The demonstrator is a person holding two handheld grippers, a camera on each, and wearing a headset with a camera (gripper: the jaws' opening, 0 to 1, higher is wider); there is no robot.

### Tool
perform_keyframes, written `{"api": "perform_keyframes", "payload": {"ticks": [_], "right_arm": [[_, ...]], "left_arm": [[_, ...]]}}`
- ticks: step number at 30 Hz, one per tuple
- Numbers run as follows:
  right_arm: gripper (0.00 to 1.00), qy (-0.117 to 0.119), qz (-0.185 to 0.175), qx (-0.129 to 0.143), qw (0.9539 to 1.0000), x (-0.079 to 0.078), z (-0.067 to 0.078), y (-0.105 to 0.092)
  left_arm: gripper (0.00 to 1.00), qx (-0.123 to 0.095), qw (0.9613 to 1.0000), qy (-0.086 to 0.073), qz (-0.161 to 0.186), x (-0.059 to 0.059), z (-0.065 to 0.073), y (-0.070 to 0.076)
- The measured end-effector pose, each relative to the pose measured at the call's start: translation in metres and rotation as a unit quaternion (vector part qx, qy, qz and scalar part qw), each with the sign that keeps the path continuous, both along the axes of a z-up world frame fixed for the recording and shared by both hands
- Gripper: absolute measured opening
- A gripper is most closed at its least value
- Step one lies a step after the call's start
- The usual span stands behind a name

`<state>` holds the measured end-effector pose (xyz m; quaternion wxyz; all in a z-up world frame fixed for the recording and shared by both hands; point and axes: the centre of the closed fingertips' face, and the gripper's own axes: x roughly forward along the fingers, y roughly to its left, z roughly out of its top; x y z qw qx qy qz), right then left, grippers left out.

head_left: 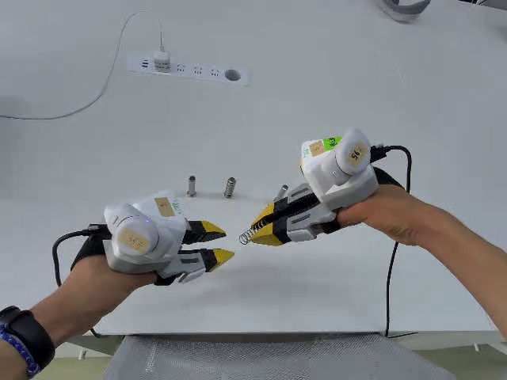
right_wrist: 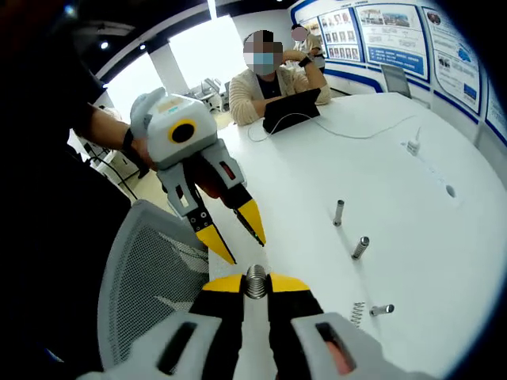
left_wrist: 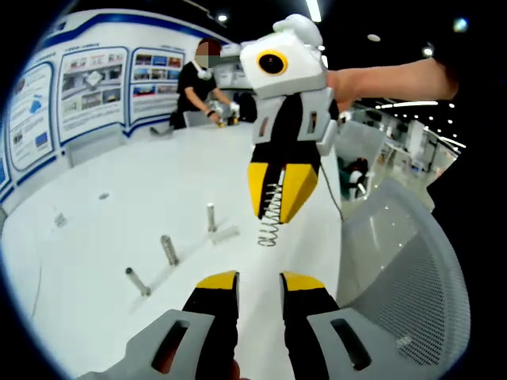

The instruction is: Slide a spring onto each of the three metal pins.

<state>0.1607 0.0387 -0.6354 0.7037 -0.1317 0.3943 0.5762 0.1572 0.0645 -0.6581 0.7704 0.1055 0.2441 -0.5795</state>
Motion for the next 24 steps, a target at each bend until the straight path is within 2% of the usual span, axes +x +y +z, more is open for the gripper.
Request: {"api": "perform_keyframes", "payload": {"ticks": [4,11,15,24], "right_arm": [[0.12,-0.007,-0.009,-0.006,0.9999,0.008,-0.002,-0.001],[0.12,-0.019,-0.026,-0.023,0.9992,0.023,-0.009,-0.005],[0.12,-0.029,-0.032,-0.035,0.9985,0.032,-0.013,-0.008],[0.12,-0.034,-0.038,-0.047,0.9976,0.045,-0.020,-0.006]], "left_arm": [[0.23,-0.001,0.9998,0.005,0.019,0.005,-0.002,0.008],[0.27,0.005,0.9988,0.004,0.049,0.015,-0.007,0.022],[0.33,0.011,0.9976,0.003,0.069,0.021,-0.010,0.029],[0.40,0.015,0.9950,0.005,0.099,0.032,-0.017,0.043]]}}
